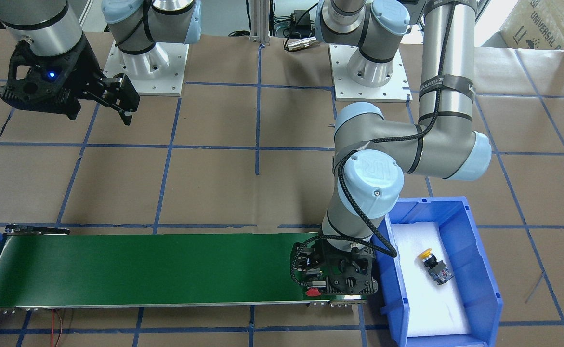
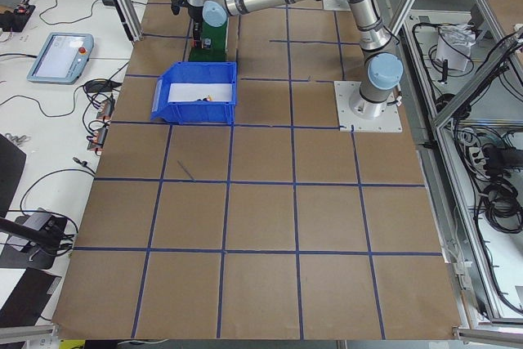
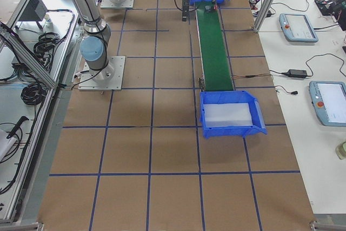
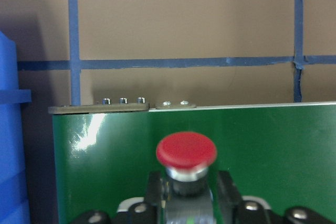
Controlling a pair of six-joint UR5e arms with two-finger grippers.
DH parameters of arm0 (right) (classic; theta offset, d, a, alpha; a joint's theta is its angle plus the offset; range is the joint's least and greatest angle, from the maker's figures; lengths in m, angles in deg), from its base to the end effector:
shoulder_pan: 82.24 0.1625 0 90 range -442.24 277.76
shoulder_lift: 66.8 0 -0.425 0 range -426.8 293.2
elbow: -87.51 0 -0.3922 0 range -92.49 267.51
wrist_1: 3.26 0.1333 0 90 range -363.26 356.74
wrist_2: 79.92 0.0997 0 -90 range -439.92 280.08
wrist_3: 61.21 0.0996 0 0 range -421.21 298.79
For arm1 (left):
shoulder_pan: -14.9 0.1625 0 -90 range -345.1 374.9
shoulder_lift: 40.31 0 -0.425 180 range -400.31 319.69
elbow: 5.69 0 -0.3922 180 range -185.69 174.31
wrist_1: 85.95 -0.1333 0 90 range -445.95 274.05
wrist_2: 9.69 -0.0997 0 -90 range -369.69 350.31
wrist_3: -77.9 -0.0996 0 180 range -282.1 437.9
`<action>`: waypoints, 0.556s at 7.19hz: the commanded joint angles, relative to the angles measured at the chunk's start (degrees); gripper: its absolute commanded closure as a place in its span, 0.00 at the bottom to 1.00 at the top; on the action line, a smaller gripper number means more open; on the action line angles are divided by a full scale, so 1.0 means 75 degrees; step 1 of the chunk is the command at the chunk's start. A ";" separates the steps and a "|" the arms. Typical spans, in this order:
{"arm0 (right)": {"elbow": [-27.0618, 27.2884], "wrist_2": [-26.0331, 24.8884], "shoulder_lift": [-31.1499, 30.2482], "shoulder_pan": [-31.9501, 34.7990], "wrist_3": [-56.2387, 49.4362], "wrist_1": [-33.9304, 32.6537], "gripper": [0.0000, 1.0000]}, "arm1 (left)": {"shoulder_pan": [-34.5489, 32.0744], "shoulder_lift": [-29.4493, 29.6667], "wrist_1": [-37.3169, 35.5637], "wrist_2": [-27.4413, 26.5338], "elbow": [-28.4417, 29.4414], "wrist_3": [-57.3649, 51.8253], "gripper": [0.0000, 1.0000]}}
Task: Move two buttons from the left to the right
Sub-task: 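Open the left gripper and raise it away from the conveyor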
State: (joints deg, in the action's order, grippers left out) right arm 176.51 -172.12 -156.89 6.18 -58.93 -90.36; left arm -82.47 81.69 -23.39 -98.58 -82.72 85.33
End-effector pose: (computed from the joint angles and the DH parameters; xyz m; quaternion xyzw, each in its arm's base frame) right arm 0.1160 -0.4914 0.4923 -0.0334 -0.9991 -0.0157 0.0193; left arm -0.2251 -0.6860 0.3111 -0.0002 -0.9973 0.0715 0.0190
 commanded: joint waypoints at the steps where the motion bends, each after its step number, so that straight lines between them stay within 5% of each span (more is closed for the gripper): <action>1: 0.0005 0.0000 0.0000 0.0000 0.0000 0.0000 0.00 | 0.0743 -0.0176 0.1202 0.0027 0.1018 -0.0505 0.05; 4: 0.0005 -0.0012 0.0000 0.0000 0.0000 0.0000 0.00 | 0.2151 -0.0270 0.1596 0.0109 0.1283 -0.2172 0.00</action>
State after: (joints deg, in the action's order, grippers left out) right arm 176.54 -172.13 -156.89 6.18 -58.93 -90.36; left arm -70.03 80.14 -12.00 -98.13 -73.16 71.95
